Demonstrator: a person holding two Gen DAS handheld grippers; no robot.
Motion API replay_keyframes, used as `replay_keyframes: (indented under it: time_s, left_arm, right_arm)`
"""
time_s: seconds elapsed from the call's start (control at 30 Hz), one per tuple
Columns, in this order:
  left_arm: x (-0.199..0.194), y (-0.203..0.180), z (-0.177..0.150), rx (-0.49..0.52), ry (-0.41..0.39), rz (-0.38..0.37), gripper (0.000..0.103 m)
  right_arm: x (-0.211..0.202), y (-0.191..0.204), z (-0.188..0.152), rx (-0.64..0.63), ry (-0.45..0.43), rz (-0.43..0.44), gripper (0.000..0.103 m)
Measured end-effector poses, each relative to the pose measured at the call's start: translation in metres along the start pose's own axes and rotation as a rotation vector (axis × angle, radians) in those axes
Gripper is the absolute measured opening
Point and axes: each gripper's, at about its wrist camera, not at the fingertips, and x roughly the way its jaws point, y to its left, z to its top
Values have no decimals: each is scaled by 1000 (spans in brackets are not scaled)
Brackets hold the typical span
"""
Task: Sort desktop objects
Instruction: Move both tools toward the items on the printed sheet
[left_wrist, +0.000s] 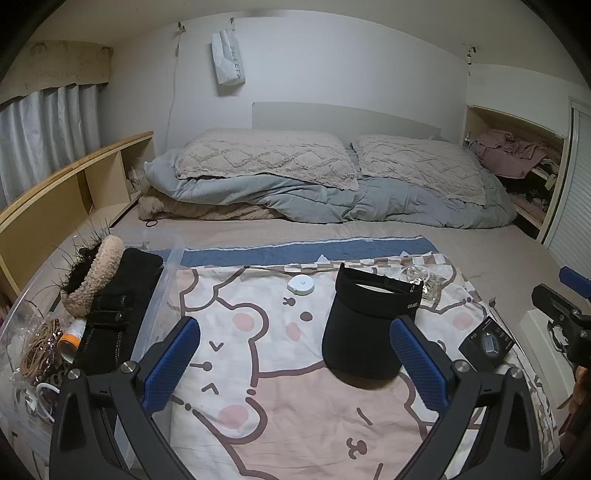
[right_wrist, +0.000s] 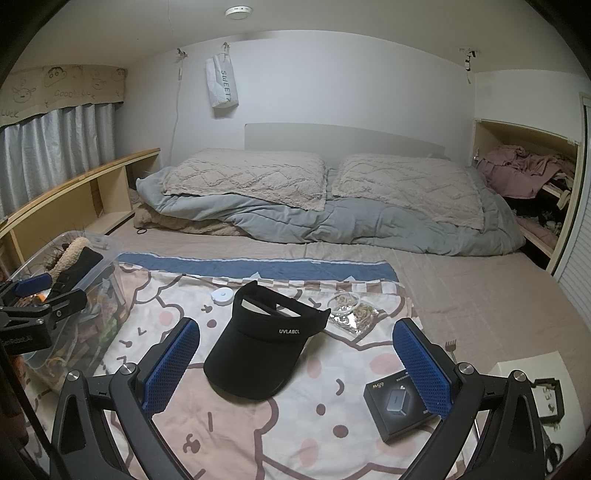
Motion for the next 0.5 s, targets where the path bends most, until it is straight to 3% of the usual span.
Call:
replay_keyframes:
  time_s: [0.5]
  left_arm:
    - [7, -6, 2, -11, -1, -17, 103]
  right_arm:
    - [2, -8, 3, 23, 0, -1, 103]
